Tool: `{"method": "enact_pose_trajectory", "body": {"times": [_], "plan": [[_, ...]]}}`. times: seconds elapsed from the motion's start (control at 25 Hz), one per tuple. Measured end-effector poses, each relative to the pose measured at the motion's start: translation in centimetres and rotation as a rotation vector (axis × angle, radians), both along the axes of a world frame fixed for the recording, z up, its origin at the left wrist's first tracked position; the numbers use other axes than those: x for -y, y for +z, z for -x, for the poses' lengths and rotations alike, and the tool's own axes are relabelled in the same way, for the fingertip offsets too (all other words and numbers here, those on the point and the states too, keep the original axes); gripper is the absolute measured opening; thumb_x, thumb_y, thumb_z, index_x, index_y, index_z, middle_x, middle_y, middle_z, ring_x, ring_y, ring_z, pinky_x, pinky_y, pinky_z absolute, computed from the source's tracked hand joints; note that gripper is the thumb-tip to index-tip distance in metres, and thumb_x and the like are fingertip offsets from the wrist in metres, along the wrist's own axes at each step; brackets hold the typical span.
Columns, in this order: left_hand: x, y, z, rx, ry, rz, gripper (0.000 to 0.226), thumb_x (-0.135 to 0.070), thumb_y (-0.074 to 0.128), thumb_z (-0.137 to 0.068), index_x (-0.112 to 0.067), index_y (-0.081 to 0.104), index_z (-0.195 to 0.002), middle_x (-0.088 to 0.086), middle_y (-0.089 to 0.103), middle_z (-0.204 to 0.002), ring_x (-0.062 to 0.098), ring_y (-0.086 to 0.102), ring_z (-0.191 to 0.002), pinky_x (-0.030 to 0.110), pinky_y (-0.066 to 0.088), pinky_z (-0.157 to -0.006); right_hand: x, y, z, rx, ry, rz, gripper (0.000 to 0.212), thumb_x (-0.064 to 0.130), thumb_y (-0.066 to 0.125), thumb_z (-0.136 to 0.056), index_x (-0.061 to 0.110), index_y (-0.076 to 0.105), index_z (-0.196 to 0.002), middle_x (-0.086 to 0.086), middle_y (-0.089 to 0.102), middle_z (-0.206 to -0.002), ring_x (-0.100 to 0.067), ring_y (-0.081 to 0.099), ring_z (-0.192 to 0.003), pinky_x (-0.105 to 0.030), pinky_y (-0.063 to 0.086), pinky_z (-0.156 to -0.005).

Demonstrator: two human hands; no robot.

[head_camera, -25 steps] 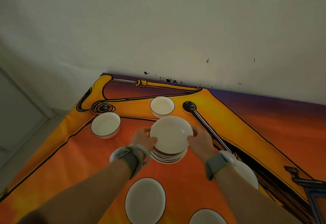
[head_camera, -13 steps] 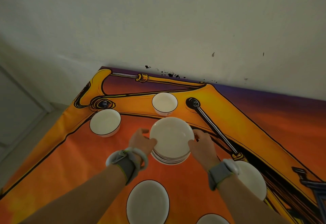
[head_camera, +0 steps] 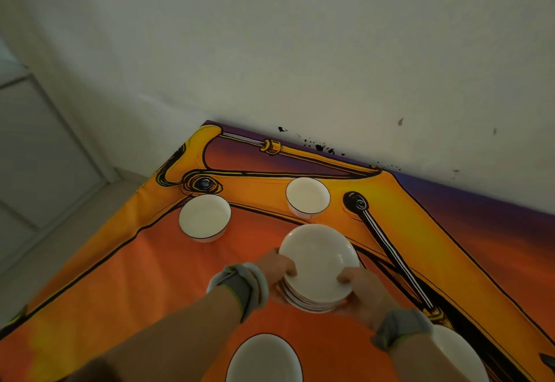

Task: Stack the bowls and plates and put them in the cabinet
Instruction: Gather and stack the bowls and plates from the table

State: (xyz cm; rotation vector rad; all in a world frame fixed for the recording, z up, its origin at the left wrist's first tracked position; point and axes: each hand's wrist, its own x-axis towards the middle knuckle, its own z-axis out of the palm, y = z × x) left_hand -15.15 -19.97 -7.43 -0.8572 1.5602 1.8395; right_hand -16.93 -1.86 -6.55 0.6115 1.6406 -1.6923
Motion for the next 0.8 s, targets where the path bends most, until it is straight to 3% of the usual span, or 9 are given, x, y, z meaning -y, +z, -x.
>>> {"method": "enact_pose_trajectory", "body": {"times": [0.16, 0.24, 0.36, 0.48, 0.56, 0.68, 0.8], "plan": [[0.7, 1.1, -1.3, -0.048, -0.050, 0.067, 0.070, -0.008, 0.057, -0.068, -0.017, 0.040, -0.135, 0.019, 0.052, -0.124, 0.045, 0.055, -0.110, 0.064, 0.050, -0.086, 0.5, 1.7, -0.9, -0.008, 0.047, -0.035, 0.032, -0.002, 0.044, -0.089, 0.005, 0.042, -0.121, -0.018, 0.053, -0.101, -0.039, 0.055, -0.091, -0.066, 0.047, -0.091], [2.0, 2.4, -2.9, -0.078, -0.042, 0.089, 0.069, -0.011, 0.058, -0.066, -0.012, 0.044, -0.133, 0.021, 0.055, -0.124, 0.044, 0.057, -0.110, 0.062, 0.050, -0.088, 1.5, 3.1, -1.8, -0.012, 0.076, -0.017, 0.031, -0.003, 0.044, -0.090, 0.005, 0.042, -0.120, -0.019, 0.053, -0.099, -0.037, 0.055, -0.086, -0.061, 0.051, -0.083], [5.0, 4.6, -6.7, -0.073, 0.122, 0.037, 0.060, -0.007, 0.057, -0.072, -0.009, 0.044, -0.130, 0.024, 0.052, -0.125, 0.046, 0.056, -0.109, 0.066, 0.048, -0.088, 4.9, 5.2, -3.4, -0.050, 0.190, 0.001, 0.035, -0.002, 0.045, -0.088, 0.007, 0.043, -0.122, -0.021, 0.054, -0.105, -0.039, 0.056, -0.090, -0.049, 0.055, -0.064], [9.0, 6.3, -11.2, -0.088, 0.298, -0.015, 0.047, -0.003, 0.052, -0.081, -0.005, 0.044, -0.127, 0.024, 0.055, -0.114, 0.041, 0.058, -0.098, 0.060, 0.049, -0.089, 9.6, 5.4, -5.3, -0.083, 0.299, 0.038, 0.038, -0.002, 0.045, -0.087, 0.003, 0.043, -0.124, -0.024, 0.056, -0.107, -0.039, 0.056, -0.087, -0.048, 0.055, -0.063], [12.9, 6.0, -13.8, -0.064, 0.364, 0.003, 0.043, -0.001, 0.048, -0.087, -0.003, 0.041, -0.130, 0.022, 0.056, -0.114, 0.043, 0.057, -0.102, 0.057, 0.049, -0.084, 13.9, 5.2, -7.2, -0.088, 0.371, 0.055, 0.035, -0.002, 0.045, -0.086, 0.002, 0.044, -0.121, -0.023, 0.056, -0.101, -0.037, 0.056, -0.084, -0.044, 0.053, -0.059], [19.2, 5.2, -16.9, -0.010, 0.442, 0.004, 0.054, -0.003, 0.048, -0.087, -0.005, 0.034, -0.140, 0.020, 0.049, -0.130, 0.044, 0.050, -0.114, 0.060, 0.048, -0.089, 21.1, 3.5, -9.3, -0.067, 0.404, 0.071, 0.040, -0.002, 0.044, -0.084, 0.008, 0.043, -0.123, -0.023, 0.056, -0.108, -0.040, 0.056, -0.095, -0.050, 0.055, -0.065], [25.0, 3.3, -18.5, -0.012, 0.492, 0.007, 0.049, -0.002, 0.046, -0.089, -0.015, 0.035, -0.135, 0.015, 0.045, -0.133, 0.043, 0.046, -0.118, 0.063, 0.043, -0.096, 27.6, 1.6, -10.3, -0.040, 0.422, 0.084, 0.040, -0.003, 0.044, -0.084, 0.011, 0.044, -0.122, -0.023, 0.055, -0.115, -0.045, 0.054, -0.105, -0.059, 0.054, -0.078]]}}
